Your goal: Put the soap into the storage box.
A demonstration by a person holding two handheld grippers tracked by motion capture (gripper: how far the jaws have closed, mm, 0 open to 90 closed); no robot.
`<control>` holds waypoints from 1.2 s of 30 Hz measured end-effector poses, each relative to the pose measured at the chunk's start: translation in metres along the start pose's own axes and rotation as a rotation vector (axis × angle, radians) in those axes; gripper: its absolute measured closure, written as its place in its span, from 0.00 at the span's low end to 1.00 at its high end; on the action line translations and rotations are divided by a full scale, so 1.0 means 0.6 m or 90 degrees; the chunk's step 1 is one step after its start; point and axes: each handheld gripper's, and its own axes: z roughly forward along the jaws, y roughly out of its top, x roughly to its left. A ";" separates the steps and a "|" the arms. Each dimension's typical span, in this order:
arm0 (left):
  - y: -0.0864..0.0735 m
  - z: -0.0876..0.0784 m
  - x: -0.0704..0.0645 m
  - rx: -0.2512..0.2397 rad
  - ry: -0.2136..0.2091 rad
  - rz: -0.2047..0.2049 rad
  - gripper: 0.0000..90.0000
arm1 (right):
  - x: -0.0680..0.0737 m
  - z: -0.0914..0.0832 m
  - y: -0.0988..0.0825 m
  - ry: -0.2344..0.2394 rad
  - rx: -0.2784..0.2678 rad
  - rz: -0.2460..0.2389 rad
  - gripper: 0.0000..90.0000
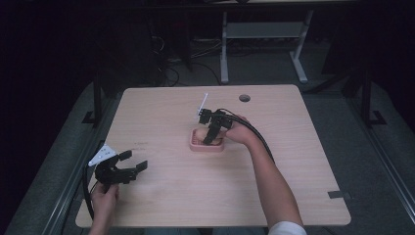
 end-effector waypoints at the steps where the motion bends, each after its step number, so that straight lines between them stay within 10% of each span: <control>1: 0.000 0.000 0.000 -0.003 0.000 -0.002 0.16 | 0.000 0.000 0.000 0.000 0.000 0.000 0.35; 36: 0.000 -0.004 0.002 -0.005 -0.001 -0.002 0.16 | -0.002 0.006 0.002 0.001 0.005 0.000 0.35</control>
